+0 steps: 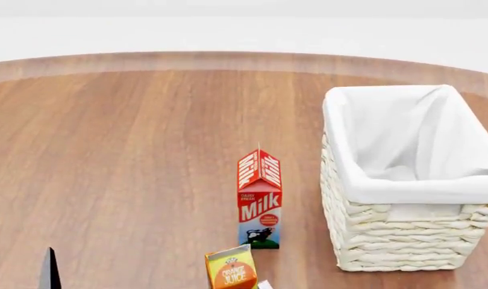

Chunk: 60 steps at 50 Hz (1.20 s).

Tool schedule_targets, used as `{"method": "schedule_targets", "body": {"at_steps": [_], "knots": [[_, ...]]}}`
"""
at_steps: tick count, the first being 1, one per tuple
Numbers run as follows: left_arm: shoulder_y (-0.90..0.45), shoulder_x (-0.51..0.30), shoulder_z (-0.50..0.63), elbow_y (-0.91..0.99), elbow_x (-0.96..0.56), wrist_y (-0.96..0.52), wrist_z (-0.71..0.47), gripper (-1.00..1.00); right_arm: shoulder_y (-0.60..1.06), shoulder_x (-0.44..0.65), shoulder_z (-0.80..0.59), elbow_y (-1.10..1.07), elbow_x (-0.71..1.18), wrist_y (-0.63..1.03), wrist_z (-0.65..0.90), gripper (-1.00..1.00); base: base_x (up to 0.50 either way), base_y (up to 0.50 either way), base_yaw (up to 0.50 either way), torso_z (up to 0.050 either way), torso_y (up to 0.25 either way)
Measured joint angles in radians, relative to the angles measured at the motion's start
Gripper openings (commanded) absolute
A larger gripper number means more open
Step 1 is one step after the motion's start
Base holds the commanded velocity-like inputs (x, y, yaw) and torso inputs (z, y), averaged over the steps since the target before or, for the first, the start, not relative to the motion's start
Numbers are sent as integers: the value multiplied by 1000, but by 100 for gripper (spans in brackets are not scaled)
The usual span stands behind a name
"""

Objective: Pick up the tomato sauce, and put it in the basket.

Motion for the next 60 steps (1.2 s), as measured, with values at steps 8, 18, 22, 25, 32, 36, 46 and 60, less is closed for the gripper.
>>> {"method": "schedule_targets", "body": {"at_steps": [8,18,22,25,32,36,46,60], "knots": [[-2,-4,5,-2,1,0,-8,100,-78,17,-24,28,-18,-30,-11,100,0,0,0,0,0],[-5,-9,10,-6,0,-1,-16,100,-136,27,-44,61,-27,-54,-16,100,0,0,0,0,0],[-7,-11,12,-8,-1,-1,-20,100,-151,27,-47,72,-29,-62,-12,100,0,0,0,0,0],[-8,-13,14,-10,-1,-2,-22,100,-154,24,-52,95,-30,-64,-11,100,0,0,0,0,0],[-9,-17,16,-11,-6,-2,-27,100,-143,10,-71,168,-30,-56,-9,100,0,0,0,0,0],[-10,-19,17,-12,-8,-2,-29,100,-139,6,-79,194,-30,-54,-8,100,0,0,0,0,0],[-11,-24,20,-15,-13,-1,-36,100,-125,-3,-87,249,-25,-50,-1,100,0,0,0,0,0],[-12,-32,26,-17,-19,-1,-43,100,-104,-10,-90,302,-14,-43,9,100,0,0,0,0,0]]}}
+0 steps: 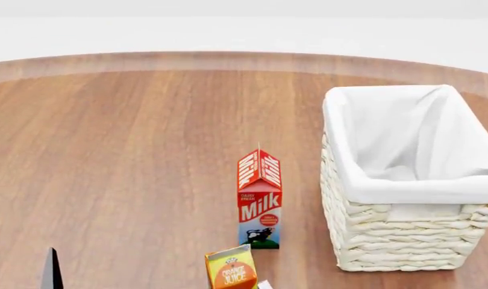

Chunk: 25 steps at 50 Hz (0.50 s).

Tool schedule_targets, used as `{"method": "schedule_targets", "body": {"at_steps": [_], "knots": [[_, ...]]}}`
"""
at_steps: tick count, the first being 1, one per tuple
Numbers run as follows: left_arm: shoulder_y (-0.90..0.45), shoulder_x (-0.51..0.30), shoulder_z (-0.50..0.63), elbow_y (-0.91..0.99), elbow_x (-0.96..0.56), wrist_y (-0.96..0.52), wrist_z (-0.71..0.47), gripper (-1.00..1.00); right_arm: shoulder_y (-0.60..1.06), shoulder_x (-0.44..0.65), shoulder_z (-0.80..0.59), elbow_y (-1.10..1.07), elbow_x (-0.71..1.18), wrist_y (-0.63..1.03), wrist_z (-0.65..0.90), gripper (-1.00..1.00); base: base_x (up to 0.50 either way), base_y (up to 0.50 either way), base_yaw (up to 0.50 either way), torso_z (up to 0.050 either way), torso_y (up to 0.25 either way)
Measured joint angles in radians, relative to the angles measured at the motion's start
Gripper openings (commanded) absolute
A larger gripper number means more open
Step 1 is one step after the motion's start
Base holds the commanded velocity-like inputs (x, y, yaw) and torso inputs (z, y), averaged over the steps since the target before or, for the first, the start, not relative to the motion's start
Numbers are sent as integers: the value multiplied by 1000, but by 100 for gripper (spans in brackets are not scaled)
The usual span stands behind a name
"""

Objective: Pick up the tomato sauce, and put it in the basket.

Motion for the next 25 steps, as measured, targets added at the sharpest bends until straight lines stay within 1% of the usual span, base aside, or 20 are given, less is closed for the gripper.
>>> {"method": "schedule_targets", "body": {"at_steps": [18,25], "knots": [[-4,-9,7,-5,-6,-1,-10,100,33,-11,-10,76,12,-1,6,100,0,0,0,0,0],[-6,-12,10,-6,-8,-2,-13,100,31,-8,-8,63,22,-8,8,100,0,0,0,0,0]]}}
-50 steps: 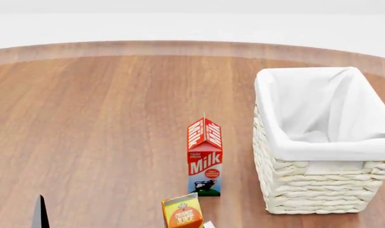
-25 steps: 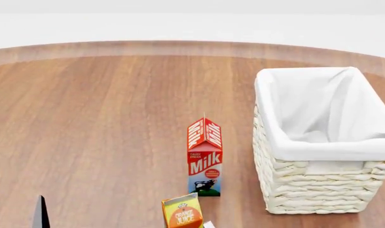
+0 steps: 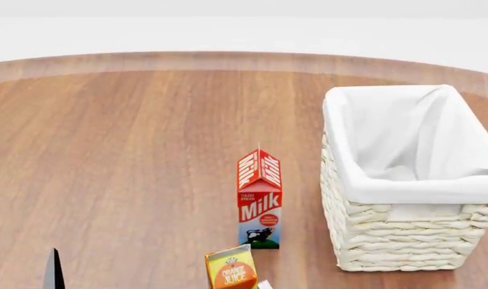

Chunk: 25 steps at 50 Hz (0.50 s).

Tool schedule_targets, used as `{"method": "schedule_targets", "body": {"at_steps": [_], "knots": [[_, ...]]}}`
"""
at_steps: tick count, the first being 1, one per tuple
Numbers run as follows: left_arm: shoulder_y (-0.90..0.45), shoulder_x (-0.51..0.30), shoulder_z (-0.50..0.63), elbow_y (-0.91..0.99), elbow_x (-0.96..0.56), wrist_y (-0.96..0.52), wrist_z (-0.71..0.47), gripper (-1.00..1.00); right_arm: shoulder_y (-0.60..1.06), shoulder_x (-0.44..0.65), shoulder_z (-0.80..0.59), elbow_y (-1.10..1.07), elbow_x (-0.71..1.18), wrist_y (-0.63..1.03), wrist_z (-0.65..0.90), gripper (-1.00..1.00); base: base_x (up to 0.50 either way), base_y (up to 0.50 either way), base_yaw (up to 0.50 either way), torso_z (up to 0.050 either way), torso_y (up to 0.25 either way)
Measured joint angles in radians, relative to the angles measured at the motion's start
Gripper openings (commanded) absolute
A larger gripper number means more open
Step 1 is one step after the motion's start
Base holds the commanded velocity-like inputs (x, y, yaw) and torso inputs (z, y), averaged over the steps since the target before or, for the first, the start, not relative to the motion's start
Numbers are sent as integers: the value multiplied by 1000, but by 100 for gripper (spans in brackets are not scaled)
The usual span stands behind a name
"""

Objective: Pick up the tomato sauce, and put it in the basket.

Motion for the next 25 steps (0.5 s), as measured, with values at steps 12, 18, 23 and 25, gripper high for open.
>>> {"method": "schedule_targets", "body": {"at_steps": [12,18,23,25], "knots": [[-2,-6,5,-2,-3,-2,-6,100,12,-1,13,12,10,2,20,100,0,0,0,0,0],[-4,-8,8,-3,-5,-2,-9,100,26,-6,22,38,18,8,32,100,0,0,0,0,0],[-4,-10,10,-3,-6,-2,-12,100,38,-11,25,62,24,10,37,100,0,0,0,0,0],[-4,-11,10,-3,-7,-2,-13,100,42,-12,25,71,27,11,38,100,0,0,0,0,0]]}}
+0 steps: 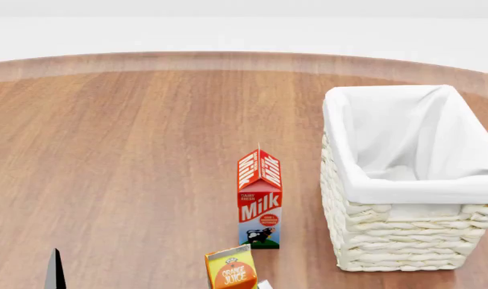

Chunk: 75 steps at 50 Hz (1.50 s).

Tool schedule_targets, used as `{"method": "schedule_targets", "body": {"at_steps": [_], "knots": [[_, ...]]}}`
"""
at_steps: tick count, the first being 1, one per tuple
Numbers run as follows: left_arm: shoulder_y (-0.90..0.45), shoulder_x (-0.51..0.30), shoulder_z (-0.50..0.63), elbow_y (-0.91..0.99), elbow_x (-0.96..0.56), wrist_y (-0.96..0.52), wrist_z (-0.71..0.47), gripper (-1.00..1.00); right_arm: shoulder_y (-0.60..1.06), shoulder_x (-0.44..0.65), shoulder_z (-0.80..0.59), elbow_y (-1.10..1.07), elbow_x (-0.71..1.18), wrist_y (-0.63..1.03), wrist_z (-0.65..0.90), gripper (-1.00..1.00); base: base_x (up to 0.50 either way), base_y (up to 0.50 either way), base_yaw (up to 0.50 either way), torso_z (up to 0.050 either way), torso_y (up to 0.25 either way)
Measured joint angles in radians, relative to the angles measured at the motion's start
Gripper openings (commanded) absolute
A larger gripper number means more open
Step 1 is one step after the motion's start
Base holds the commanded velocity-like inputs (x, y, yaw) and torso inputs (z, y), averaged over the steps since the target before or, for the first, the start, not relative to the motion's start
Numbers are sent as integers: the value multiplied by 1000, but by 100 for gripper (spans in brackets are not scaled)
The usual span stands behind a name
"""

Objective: Pick up the tomato sauce, and put it in the basket.

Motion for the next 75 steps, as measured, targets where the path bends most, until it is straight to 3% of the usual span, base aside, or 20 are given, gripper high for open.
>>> {"method": "schedule_targets", "body": {"at_steps": [21,22,46,75], "knots": [[-1,-11,6,-1,-9,3,-12,100,47,-12,-16,102,23,13,-9,100,0,0,0,0,0],[-1,-12,7,-1,-10,4,-13,100,48,-13,-17,105,24,12,-10,-100,0,0,0,0,0],[-6,-27,18,-3,-21,4,-30,100,43,2,-22,76,44,-20,-1,-100,0,0,0,0,0],[-12,-43,29,-6,-38,5,-46,100,49,81,17,-272,49,-2,46,-100,0,0,0,0,0]]}}
